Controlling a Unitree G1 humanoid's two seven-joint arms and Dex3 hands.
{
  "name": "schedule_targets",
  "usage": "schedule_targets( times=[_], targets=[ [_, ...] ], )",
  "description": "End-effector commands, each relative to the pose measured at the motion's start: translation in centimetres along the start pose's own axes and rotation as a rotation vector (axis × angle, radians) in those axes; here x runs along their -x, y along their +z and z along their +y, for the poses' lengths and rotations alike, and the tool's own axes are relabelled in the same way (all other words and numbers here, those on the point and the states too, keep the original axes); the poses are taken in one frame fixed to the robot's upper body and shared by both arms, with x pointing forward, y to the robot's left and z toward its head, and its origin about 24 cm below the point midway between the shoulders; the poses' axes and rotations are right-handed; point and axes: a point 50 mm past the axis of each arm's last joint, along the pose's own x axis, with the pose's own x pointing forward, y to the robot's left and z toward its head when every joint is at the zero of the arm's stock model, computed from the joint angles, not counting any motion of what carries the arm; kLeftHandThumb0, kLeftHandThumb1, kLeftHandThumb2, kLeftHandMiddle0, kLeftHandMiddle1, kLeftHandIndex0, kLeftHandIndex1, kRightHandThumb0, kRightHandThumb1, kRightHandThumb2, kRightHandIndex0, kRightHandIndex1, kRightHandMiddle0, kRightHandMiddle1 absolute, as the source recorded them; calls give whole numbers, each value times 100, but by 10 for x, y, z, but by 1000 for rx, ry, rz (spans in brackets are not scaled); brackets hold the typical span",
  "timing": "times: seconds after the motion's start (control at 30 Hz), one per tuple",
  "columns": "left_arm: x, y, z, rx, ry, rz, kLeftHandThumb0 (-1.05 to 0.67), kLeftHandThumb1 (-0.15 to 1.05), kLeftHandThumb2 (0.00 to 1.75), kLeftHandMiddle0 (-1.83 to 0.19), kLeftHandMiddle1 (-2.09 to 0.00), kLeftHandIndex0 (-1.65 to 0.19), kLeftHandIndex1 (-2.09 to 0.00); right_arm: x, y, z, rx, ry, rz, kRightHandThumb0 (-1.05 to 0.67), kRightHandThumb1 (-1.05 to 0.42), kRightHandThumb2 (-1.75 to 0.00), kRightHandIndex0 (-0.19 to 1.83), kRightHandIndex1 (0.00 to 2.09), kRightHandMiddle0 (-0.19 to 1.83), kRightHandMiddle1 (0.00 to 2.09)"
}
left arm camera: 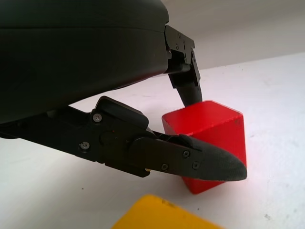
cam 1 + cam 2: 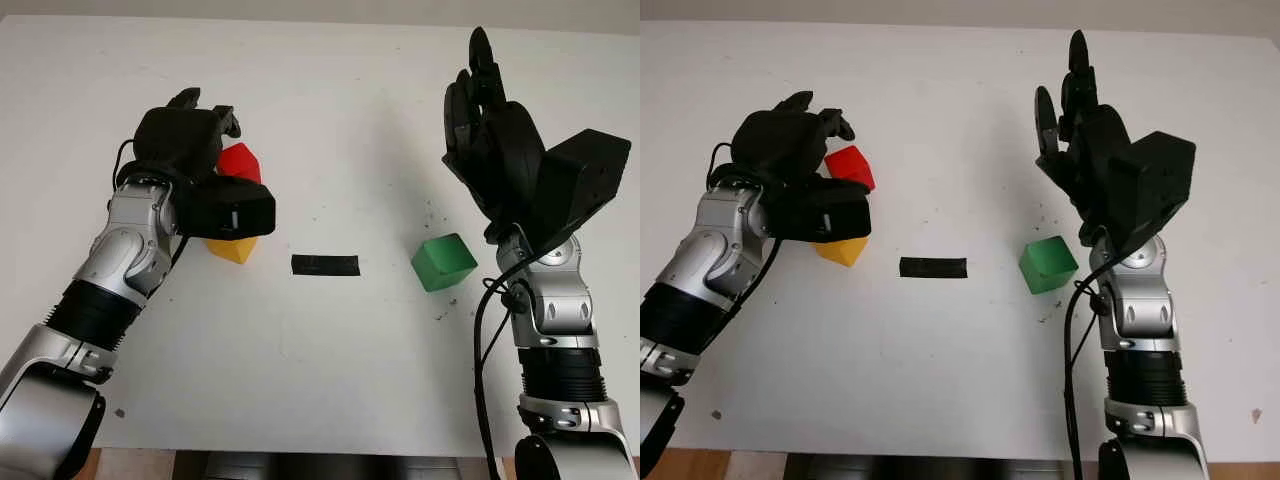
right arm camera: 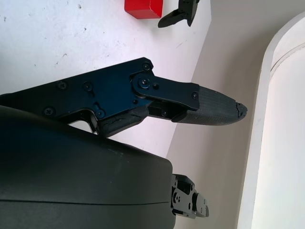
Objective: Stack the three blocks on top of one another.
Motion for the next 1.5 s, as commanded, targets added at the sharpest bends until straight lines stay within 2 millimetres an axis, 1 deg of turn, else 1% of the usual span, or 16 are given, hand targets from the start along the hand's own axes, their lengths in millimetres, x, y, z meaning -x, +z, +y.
schedule_targets(
  times=[0.0,0.03,0.13,0.2,0.27,0.33,0.47,0.5,0.57,0.63,0.83,1.1,1.17,1.23,1.3,1.47],
  targets=[
    [-1,2,4,-35,26,0,-90,105,22,-13,-5,-4,-94,3,3,-2,6,-9,-16,-72,-105,-64,-19,0,-19,0],
    [-1,3,4,-42,28,2,-90,105,22,-14,-6,-5,-95,3,2,-2,7,-6,-19,-72,-105,-64,-19,0,-19,0],
    [-1,3,3,-51,40,2,-88,105,22,-16,-6,0,-120,3,2,-3,4,-5,-19,-71,-105,-64,-19,0,-19,0],
    [-1,3,3,-51,43,2,-86,105,22,-18,-7,1,-122,3,2,-3,2,-10,-15,-72,-105,-64,-19,0,-19,0],
    [0,3,3,-51,47,3,-84,105,21,-21,-7,-5,-105,3,2,-2,4,-12,-14,-72,-105,-64,-19,0,-19,0],
    [0,3,3,-49,53,1,-83,105,22,-22,-7,-8,-101,3,3,-2,6,-9,-14,-72,-105,-64,-19,0,-19,0],
    [0,4,3,-6,57,-14,-78,105,21,-25,-6,-9,-148,3,3,-1,7,-10,-10,-73,-105,-64,-19,0,-19,0],
    [1,4,3,7,58,-19,-77,105,21,-25,-6,-10,-154,3,3,-1,8,-9,-12,-73,-105,-64,-19,0,-19,0],
    [1,4,3,12,59,-29,-75,105,24,-26,-6,-15,-159,3,3,-2,11,-8,-14,-73,-105,-64,-19,0,-19,0],
    [1,5,3,23,61,-41,-70,105,27,-25,-5,-16,-149,3,2,-2,13,-5,-15,-73,-105,-64,-19,0,-19,0],
    [2,4,3,56,84,-91,-49,105,32,-31,-7,-26,-171,2,2,-2,12,-3,-10,-74,-105,-61,-19,0,-19,0],
    [2,3,4,35,63,-100,-47,105,33,-31,-6,-22,-169,2,2,-1,16,1,-8,-74,-105,-60,-19,0,-19,0],
    [3,4,4,50,68,-111,-41,105,26,-32,-6,-23,-156,2,2,-2,17,0,-9,-74,-105,-60,-19,0,-19,0],
    [3,4,5,64,77,-124,-36,105,17,-35,-6,-30,-133,2,2,-2,19,0,-10,-74,-105,-59,-19,0,-19,0],
    [3,4,6,69,79,-139,-35,105,14,-37,-6,-33,-125,2,2,-2,18,-1,-10,-74,-105,-59,-19,0,-19,0],
    [9,8,20,97,90,-216,-44,105,19,-38,-6,-30,-141,2,2,-1,15,3,-6,-75,-105,-58,-19,0,-19,0]
  ],
)
